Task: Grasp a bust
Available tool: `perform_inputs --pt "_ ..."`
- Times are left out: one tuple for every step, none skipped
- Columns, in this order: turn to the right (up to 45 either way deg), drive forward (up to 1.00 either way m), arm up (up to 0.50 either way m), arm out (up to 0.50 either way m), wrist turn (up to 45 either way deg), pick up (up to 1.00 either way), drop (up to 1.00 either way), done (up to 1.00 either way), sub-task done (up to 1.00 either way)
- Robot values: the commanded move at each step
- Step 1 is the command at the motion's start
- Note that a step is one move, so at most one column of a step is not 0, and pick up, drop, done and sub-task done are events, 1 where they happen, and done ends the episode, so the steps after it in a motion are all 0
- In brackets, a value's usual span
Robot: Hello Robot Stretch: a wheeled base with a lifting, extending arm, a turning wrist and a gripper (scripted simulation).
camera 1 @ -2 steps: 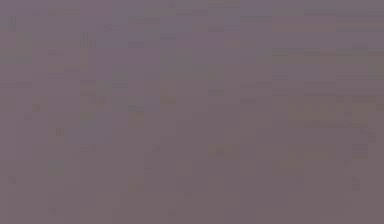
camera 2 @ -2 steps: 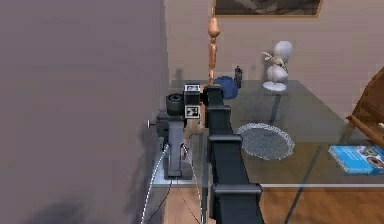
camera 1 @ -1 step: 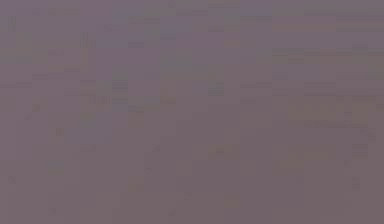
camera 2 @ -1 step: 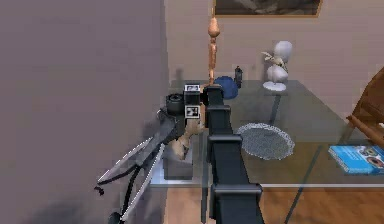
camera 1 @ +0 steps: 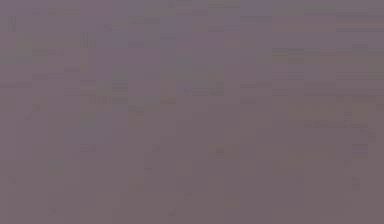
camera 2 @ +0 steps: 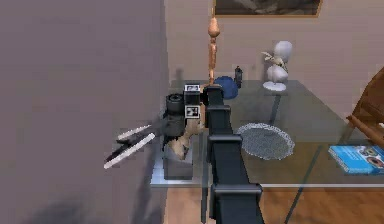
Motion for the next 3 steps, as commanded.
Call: perform_inputs --pt "0.0 0.0 0.0 0.0 45.0 0.0 0.0 0.0 0.0" --pt "0.0 0.0 0.0 0.0 36.0 0.0 0.0 0.0 0.0" --pt "0.0 0.0 0.0 0.0 0.0 1.0 0.0 0.0 0.0"
